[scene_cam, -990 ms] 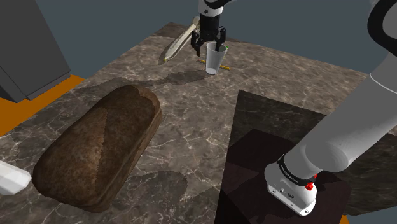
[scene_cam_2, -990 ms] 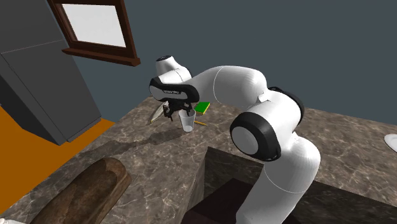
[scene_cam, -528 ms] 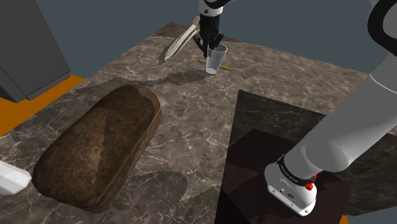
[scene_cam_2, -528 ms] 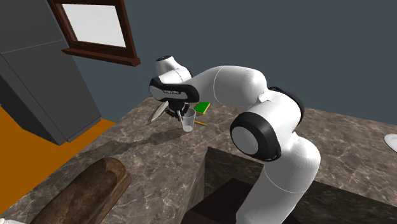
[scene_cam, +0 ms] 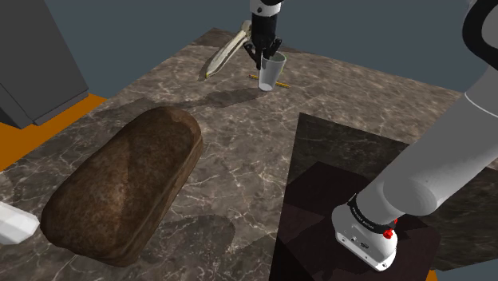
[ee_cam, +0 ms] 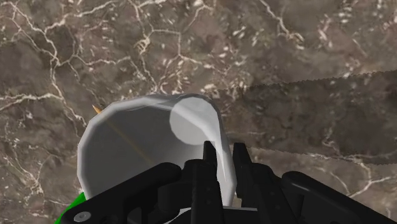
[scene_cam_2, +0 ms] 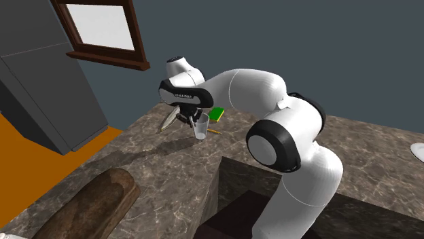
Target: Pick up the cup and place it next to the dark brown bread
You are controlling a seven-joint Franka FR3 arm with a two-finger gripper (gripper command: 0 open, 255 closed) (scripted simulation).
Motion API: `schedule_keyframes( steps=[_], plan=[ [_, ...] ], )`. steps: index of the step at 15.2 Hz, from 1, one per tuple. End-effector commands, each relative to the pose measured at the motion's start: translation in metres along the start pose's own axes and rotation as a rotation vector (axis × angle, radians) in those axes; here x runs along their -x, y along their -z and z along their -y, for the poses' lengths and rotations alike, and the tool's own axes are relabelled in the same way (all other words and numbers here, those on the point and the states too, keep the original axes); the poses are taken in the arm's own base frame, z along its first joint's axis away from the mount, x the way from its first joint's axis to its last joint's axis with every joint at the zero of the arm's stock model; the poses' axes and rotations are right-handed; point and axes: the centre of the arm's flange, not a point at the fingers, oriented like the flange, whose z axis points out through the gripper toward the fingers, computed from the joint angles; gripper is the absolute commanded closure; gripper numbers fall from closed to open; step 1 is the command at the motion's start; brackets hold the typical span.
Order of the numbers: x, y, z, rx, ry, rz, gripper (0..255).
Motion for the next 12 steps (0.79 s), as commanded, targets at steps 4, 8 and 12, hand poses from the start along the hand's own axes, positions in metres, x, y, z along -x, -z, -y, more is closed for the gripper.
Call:
schedule_keyframes(
  steps=[4,8,12],
  plan=[
    [0.0,0.026,-0.003,0.0,0.0,0.0,255],
    [0.0,0.046,-0.006,0.0,0.0,0.0,255],
    [0.0,0.067,-0.008,0.0,0.0,0.0,255]
  ],
)
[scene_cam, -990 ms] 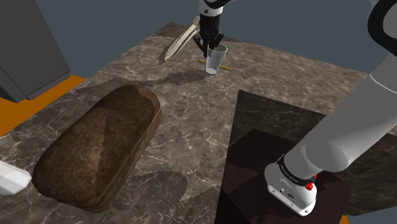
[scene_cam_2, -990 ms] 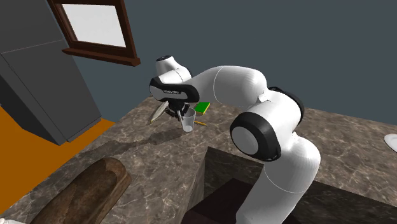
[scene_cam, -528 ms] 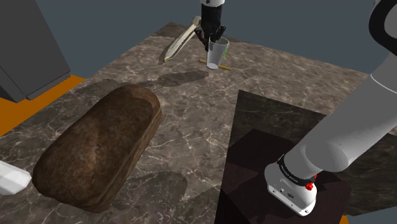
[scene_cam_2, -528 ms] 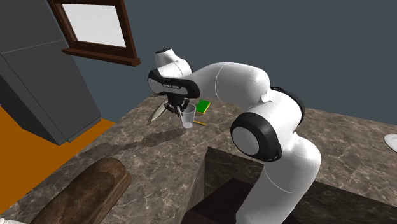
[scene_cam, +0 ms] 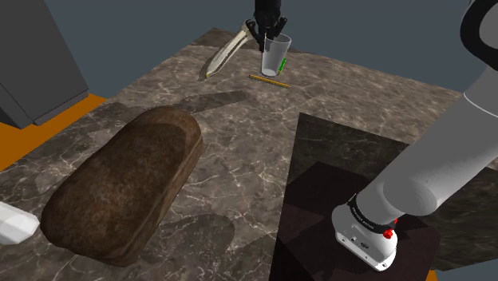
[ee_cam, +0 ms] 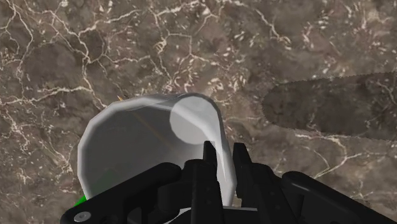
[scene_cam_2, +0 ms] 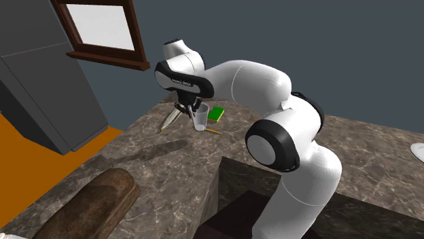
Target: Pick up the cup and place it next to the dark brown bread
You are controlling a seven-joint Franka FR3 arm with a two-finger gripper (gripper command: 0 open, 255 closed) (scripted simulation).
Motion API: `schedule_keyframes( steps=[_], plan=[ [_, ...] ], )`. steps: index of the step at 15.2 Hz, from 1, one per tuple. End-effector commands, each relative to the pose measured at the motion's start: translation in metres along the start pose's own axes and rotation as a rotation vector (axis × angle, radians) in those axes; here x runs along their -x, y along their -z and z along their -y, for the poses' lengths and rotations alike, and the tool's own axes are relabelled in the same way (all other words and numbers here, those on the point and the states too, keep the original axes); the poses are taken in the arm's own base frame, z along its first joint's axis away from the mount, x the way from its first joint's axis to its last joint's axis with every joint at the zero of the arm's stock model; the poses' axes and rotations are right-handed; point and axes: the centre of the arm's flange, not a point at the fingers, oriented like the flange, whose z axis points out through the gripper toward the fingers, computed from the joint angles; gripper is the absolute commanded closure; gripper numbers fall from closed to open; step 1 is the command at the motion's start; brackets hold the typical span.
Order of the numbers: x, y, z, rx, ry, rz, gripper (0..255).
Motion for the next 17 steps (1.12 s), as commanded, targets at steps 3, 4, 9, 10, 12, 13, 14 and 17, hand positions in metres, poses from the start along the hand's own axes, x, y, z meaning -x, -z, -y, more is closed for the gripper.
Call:
schedule_keyframes(
  steps=[3,4,9,10,12,13,14,17],
  plan=[
    [0.0,0.021,-0.002,0.0,0.0,0.0,255],
    [0.0,0.026,-0.003,0.0,0.0,0.0,255],
    [0.0,0.052,-0.006,0.0,0.0,0.0,255],
    [0.001,0.057,-0.007,0.0,0.0,0.0,255],
    [0.001,0.068,-0.008,0.0,0.0,0.0,255],
    [0.001,0.073,-0.009,0.0,0.0,0.0,255],
    [0.001,0.078,-0.01,0.0,0.0,0.0,255],
    [0.001,0.094,-0.012,0.0,0.0,0.0,255]
  ],
)
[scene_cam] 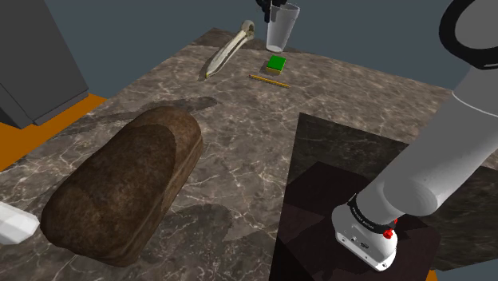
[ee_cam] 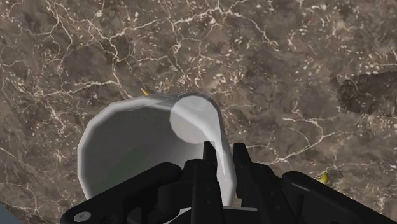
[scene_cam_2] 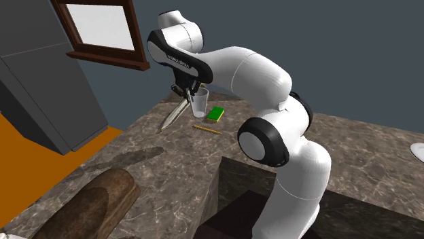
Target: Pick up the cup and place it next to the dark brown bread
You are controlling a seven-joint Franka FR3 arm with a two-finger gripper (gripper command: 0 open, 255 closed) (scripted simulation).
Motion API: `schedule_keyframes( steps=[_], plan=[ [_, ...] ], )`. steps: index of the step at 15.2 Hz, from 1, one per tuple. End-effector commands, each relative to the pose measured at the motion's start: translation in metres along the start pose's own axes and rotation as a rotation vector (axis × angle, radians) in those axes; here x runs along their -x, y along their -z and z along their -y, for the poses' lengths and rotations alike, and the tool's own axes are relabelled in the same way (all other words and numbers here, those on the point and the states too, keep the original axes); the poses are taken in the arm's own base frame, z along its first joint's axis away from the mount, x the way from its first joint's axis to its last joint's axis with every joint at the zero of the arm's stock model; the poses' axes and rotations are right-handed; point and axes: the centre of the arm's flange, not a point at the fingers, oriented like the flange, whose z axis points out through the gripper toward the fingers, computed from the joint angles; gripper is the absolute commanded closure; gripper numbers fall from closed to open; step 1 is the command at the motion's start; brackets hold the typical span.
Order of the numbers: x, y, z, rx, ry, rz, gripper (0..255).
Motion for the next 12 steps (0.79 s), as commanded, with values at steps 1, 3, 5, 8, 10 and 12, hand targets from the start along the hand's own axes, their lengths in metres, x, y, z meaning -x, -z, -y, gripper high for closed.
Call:
schedule_keyframes(
  steps=[1,3,5,8,10,12],
  plan=[
    [0.0,0.011,-0.002,0.0,0.0,0.0,255],
    [0.0,0.021,-0.004,0.0,0.0,0.0,255],
    [0.0,0.031,-0.005,0.0,0.0,0.0,255],
    [0.0,0.047,-0.007,0.0,0.0,0.0,255],
    [0.0,0.058,-0.009,0.0,0.0,0.0,255],
    [0.0,0.064,-0.009,0.0,0.0,0.0,255]
  ],
)
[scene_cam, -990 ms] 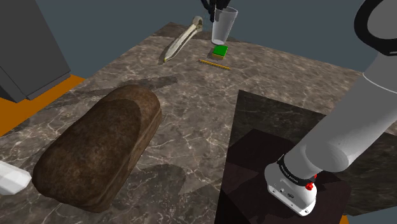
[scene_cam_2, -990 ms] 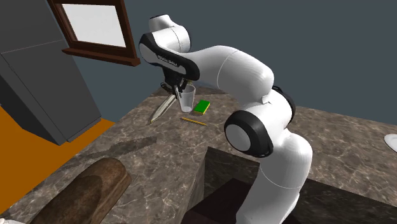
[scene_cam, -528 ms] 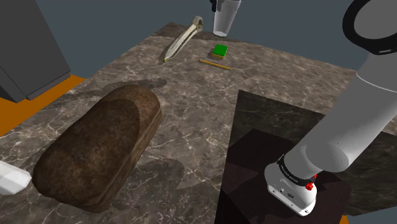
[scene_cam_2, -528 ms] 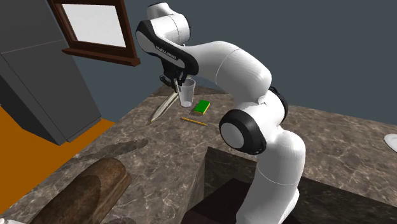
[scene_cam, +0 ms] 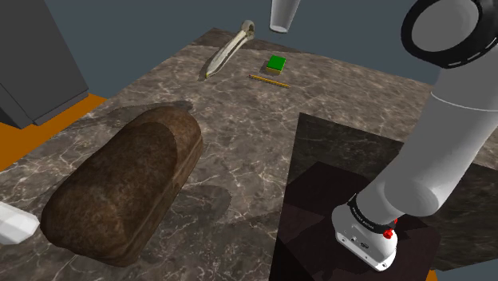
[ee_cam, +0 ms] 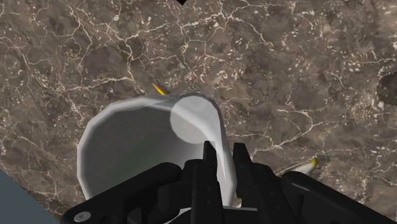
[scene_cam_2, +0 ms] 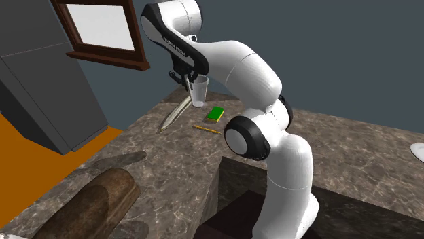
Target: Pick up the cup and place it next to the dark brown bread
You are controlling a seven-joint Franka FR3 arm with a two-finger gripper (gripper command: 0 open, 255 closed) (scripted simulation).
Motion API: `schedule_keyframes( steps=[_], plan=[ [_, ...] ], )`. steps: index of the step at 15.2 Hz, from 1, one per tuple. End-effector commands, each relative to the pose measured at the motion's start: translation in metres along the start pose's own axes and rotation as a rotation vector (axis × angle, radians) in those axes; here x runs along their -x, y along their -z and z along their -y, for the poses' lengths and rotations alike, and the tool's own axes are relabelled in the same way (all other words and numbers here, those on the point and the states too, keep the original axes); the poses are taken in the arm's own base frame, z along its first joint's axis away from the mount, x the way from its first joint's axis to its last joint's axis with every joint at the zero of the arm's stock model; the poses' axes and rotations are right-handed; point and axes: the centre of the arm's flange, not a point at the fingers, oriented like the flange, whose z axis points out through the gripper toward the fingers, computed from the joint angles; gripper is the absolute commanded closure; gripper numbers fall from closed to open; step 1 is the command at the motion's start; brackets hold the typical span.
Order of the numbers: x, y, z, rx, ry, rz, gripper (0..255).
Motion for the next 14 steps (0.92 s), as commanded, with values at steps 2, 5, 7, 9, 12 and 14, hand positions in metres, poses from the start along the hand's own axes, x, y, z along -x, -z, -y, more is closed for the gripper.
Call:
schedule_keyframes(
  steps=[2,5,7,9,12,14],
  plan=[
    [0.024,0.005,0.011,0.0,0.0,0.0,255],
    [0.059,0.007,0.029,0.0,0.0,0.0,255],
    [0.083,0.009,0.041,0.0,0.0,0.0,255],
    [0.106,0.01,0.053,0.0,0.0,0.0,255],
    [0.142,0.012,0.071,0.0,0.0,0.0,255],
    [0.165,0.014,0.082,0.0,0.0,0.0,255]
  ],
)
